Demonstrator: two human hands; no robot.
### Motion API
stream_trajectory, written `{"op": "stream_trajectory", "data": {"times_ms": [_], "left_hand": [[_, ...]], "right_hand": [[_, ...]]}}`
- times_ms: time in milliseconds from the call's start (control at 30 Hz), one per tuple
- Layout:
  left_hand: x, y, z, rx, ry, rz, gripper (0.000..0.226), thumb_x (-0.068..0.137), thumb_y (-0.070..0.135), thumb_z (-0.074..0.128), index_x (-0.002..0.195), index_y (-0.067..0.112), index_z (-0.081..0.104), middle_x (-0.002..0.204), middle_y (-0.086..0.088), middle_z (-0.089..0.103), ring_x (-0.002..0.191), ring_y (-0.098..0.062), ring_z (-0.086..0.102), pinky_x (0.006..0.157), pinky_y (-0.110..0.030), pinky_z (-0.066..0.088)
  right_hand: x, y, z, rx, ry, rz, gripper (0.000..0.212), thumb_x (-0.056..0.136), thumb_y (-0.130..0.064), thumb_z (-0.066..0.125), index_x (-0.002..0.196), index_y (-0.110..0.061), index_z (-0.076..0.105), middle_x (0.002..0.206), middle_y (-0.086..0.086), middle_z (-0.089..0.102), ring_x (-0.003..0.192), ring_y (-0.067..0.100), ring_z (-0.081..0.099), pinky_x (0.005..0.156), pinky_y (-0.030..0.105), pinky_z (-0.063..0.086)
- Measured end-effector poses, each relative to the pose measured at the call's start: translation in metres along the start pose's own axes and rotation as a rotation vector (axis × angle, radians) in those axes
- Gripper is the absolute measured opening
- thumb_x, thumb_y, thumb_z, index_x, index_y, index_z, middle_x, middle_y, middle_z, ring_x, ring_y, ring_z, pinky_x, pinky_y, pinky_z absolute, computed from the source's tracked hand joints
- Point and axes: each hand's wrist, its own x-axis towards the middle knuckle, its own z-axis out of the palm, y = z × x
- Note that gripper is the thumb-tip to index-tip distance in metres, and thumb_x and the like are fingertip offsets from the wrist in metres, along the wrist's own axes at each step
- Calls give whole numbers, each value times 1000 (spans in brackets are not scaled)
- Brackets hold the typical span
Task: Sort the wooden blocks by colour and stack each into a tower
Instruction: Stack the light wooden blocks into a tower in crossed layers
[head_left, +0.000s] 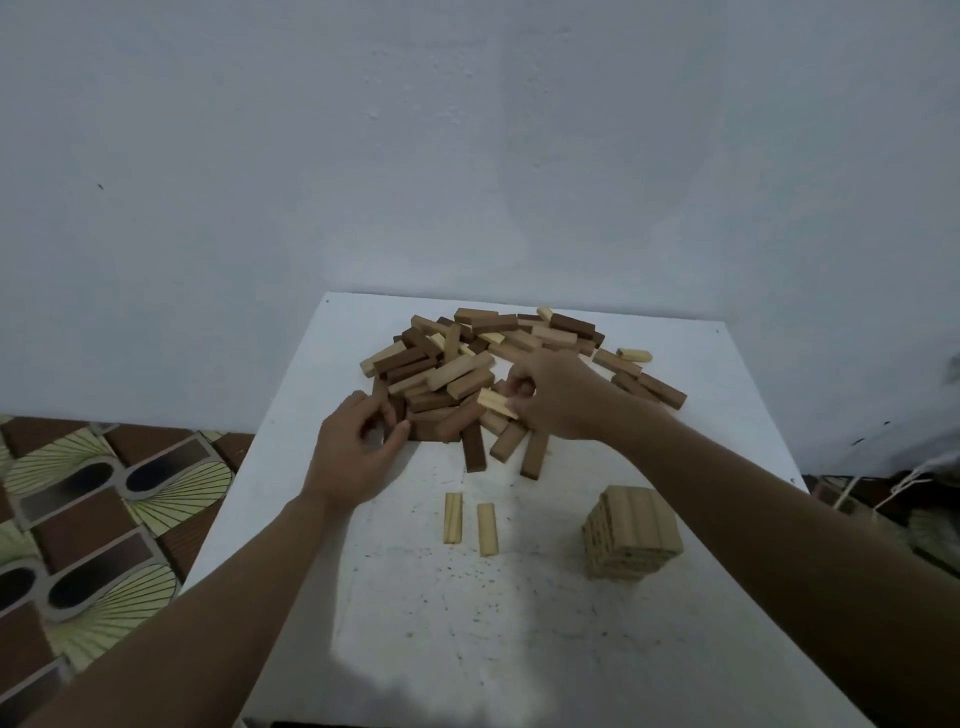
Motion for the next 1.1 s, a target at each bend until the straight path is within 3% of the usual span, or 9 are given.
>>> {"op": "stream_trajectory", "data": {"times_ms": [167,300,400,533,700,800,867,1000,1100], "left_hand": [[-10,8,-5,-38,-83,-109,18,91,16,71,77,21,62,71,1,60,67,-14,53,64,-31,44],[-33,26,-7,-135,53,-143,15,95,11,68,82,16,64,79,-3,60,76,-17,55,69,-32,43],[-55,38,-7,-138,-3,-77,7,88,31,71,91,26,66,93,10,63,88,-13,59,76,-25,46],[-77,43,1,34,-287,41,54,79,57,73,127,38,59,132,24,53,122,-1,48,98,-32,38],[-76,44,17,324,-451,67,98,68,77,70,151,35,37,148,17,42,133,-10,33,97,-39,26],[-72,48,23,311,-464,68,97,63,82,66,146,36,43,138,19,45,126,-8,34,92,-39,27],[-71,49,26,322,-475,91,91,63,82,63,141,39,49,130,23,43,121,-5,33,89,-37,24],[-71,49,31,283,-457,106,59,74,63,76,126,41,61,121,24,41,116,-5,36,86,-36,20],[-73,47,28,235,-449,89,59,71,68,67,123,40,63,117,24,45,113,-2,38,88,-36,23]], "right_hand": [[-29,-21,5,77,60,51,5,91,-3,58,89,0,62,83,9,63,69,18,58,50,10,37],[-48,-34,25,191,112,11,10,92,-3,55,102,-2,56,86,16,65,77,34,67,68,44,59],[-60,-36,48,226,164,-18,13,90,0,52,100,-8,51,87,9,55,75,22,56,65,41,53],[-70,-32,77,155,158,32,18,93,3,46,108,-6,49,83,2,44,71,12,42,78,34,40],[-80,-23,105,71,116,116,49,96,-4,53,141,-9,35,125,21,49,68,10,47,52,15,27],[-82,-19,118,13,84,209,62,95,-7,60,148,-13,27,142,20,40,89,20,58,65,19,38],[-84,-18,124,25,81,247,55,96,-8,57,144,-13,30,135,16,45,100,21,56,72,25,39],[-85,-16,129,28,68,245,47,96,-10,58,136,-14,34,120,10,54,96,20,56,66,23,38],[-85,-15,129,-13,29,218,36,96,-13,54,127,-13,36,109,10,59,84,20,55,53,22,32]]}}
